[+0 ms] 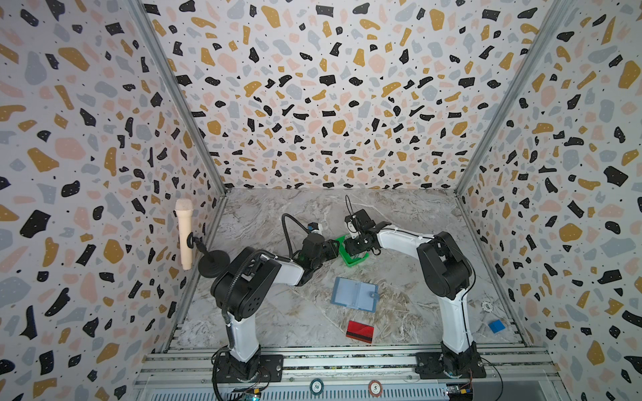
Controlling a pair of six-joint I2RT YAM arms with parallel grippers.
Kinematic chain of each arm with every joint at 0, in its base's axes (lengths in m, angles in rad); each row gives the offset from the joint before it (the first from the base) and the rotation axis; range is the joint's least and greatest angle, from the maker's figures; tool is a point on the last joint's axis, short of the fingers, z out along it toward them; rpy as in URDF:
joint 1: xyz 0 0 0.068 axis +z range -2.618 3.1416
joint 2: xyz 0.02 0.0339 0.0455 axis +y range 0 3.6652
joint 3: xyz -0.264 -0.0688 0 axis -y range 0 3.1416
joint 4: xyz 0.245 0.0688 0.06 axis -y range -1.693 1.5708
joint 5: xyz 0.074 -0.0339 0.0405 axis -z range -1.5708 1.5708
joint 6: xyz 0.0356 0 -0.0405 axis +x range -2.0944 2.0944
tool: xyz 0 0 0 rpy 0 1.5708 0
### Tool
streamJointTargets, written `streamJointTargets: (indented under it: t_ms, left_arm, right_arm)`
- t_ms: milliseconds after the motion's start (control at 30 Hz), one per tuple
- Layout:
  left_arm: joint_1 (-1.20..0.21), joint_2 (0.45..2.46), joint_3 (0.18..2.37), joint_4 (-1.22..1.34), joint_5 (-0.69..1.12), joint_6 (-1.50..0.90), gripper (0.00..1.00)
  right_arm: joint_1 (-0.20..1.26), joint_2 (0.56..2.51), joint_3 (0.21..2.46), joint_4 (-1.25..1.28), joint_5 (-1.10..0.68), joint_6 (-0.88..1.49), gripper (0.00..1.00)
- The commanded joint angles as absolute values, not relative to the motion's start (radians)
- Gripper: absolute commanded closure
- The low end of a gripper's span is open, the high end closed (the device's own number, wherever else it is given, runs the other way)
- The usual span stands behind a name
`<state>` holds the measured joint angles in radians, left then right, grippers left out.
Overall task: Insert credit cards into a card holder
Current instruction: Pick up the credit card from the storage box.
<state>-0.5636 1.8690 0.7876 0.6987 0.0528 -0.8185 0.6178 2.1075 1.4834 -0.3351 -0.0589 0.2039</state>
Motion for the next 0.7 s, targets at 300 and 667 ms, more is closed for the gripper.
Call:
streamJointTargets:
  t_ms: [300,667]
  left_arm:
    - [-0.548,1.94,0.834,0.797,0.088,-0.877,0.8]
    - [-0.552,1.971,0.822,0.862,0.112,-0.975,0.95]
  right_arm:
    - [0.635,2.079,1.454,-0.354,-0.079,0.227,0.43]
    - [0.639,2.095,1.472,-0.37,-0.075,0.225,0.43]
